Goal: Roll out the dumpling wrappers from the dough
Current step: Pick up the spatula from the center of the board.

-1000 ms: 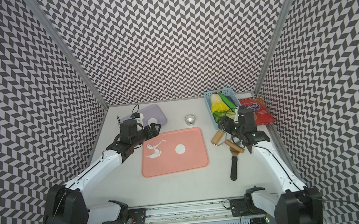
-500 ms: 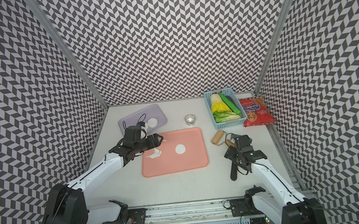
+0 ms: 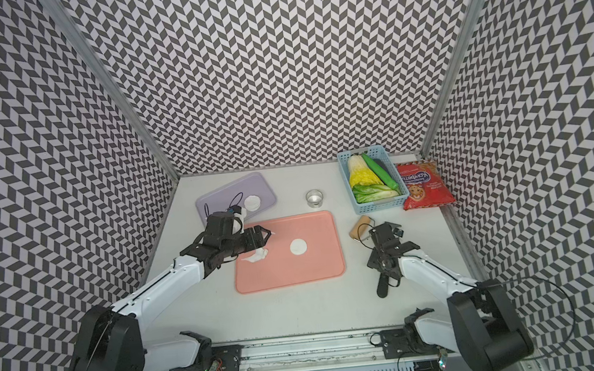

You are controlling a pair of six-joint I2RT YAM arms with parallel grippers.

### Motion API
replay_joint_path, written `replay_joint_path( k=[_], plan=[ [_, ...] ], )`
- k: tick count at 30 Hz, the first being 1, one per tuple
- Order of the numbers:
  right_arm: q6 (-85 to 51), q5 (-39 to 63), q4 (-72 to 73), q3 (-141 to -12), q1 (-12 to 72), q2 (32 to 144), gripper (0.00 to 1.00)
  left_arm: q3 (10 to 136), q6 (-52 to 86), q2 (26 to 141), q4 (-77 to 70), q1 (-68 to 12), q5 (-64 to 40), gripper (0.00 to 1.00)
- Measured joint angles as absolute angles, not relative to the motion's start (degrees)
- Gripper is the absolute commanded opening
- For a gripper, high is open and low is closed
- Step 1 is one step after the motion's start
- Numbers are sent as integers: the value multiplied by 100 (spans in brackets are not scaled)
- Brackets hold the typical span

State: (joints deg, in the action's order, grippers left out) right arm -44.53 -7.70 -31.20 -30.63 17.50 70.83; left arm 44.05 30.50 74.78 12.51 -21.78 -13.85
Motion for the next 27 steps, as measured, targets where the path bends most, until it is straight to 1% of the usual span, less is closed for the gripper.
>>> replay_joint_path(
  k=[1, 2, 5, 9, 10, 11, 12, 14, 15, 17, 19, 23, 27],
  plan=[
    [-4445, -816, -3118, -3092, 1798, 7137, 52, 4405, 3052, 7498, 1249, -2178, -1391, 81],
    [-4438, -856, -3114, -3120, 1850, 7192, 46, 4405, 3055, 7526, 1247, -2178, -1402, 81],
    [-4416, -961, -3103, -3197, 1990, 7345, 43, 4405, 3068, 7616, 1247, -2178, -1426, 81],
    [-4412, -1050, -3063, -3269, 2049, 7485, 42, 4405, 3070, 7671, 1245, -2178, -1441, 81],
    [-4412, -1072, -3052, -3277, 2051, 7509, 40, 4405, 3070, 7671, 1238, -2178, -1448, 81],
    [-4423, -1092, -3052, -3284, 2051, 7526, 34, 4405, 3072, 7673, 1234, -2178, -1452, 81],
    [-4451, -1111, -3048, -3291, 2049, 7542, 31, 4405, 3070, 7682, 1225, -2178, -1457, 81],
    [-4466, -1109, -3004, -3306, 2051, 7583, 17, 4405, 3070, 7697, 1210, -2178, -1470, 81],
    [-4453, -1109, -2971, -3308, 2049, 7592, 15, 4405, 3072, 7701, 1210, -2178, -1474, 81],
    [-4464, -1103, -2921, -3308, 2049, 7607, 5, 4405, 3070, 7703, 1210, -2178, -1485, 81],
    [-4471, -1076, -2851, -3275, 2049, 7557, 0, 4405, 3070, 7703, 1208, -2178, -1490, 81],
    [-4580, -854, -2821, -3100, 2049, 7251, 0, 4405, 3065, 7703, 1208, -2178, -1490, 81],
    [-4707, -416, -3085, -3017, 2049, 6796, 0, 4405, 3059, 7703, 1210, -2178, -1492, 81]
  ],
)
